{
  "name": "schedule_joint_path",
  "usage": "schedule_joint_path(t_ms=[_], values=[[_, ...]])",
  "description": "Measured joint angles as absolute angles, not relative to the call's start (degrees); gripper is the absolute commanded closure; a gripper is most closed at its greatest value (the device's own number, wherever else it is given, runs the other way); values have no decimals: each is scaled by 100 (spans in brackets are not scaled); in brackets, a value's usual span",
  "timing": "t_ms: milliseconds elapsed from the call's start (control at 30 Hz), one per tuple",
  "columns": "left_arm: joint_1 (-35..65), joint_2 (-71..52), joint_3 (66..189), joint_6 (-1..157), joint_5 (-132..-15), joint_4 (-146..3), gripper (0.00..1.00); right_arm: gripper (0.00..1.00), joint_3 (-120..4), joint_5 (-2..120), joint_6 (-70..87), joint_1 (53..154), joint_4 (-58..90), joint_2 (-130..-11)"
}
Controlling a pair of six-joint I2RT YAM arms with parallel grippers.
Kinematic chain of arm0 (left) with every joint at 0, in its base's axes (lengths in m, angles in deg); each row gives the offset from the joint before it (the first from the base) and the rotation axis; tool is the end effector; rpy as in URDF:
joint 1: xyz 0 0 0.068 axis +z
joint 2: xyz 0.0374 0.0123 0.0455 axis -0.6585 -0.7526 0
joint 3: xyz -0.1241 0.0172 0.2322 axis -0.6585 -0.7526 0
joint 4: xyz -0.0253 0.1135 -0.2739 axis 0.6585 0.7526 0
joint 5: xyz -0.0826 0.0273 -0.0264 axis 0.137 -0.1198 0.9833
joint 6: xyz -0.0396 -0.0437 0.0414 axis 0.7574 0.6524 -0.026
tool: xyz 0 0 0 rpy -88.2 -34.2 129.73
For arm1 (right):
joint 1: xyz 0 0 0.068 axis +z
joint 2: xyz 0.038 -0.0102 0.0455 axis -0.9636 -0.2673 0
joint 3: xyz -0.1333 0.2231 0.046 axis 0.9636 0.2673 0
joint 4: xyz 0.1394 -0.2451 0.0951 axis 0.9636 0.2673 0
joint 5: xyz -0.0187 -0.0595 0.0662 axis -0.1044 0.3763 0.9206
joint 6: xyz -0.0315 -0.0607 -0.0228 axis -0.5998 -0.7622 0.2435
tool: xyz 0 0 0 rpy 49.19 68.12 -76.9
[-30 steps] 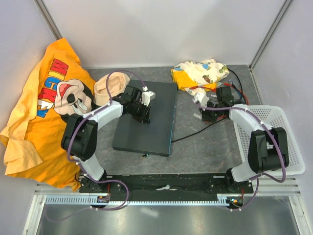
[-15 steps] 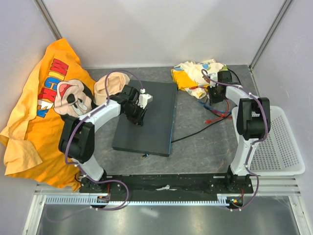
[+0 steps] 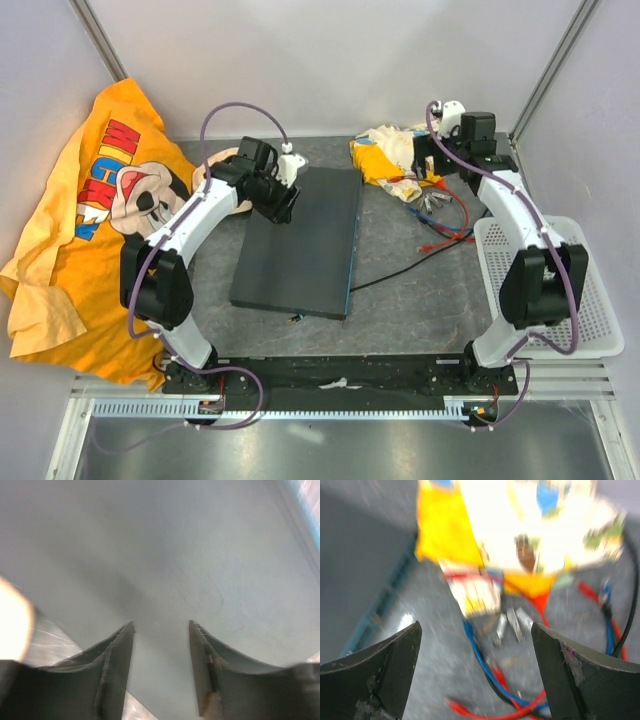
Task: Pull the plug from the switch port
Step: Place the plug at the center of the board, then reset both arms
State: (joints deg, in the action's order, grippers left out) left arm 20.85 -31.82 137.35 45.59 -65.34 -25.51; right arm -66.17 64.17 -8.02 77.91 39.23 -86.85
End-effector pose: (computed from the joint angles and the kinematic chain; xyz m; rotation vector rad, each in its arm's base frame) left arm 0.3778 -0.1580 0.2361 0.9990 2.3860 -0.3721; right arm 0.4456 0.0398 0.2792 -0.3686 2.1721 0.1877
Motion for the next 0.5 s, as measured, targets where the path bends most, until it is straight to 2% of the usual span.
schedule_joint_path(t_ms=[33,67,133,267,500], values=[[2085,-3191,13932,4552,-6552,-2575,38,2,-6650,6292,-666,7933,3750,-8530],[2087,-3217,14153,4552,-6584,-2580,22,2,-6689,6146,-555,8082,3576,-8436],[2100,-3333,14706,4576,-6681,-2639,1,2,-6788,5873,-362,8434,3259,-8377],[2205,-3680,15842,4873,-6842,-3012,1,2,-6962,5641,-150,8972,3068,-8462],[2522,-3798,16216,5295,-6973,-3369,1,2,-7129,5370,-28,9326,3248,-8611]])
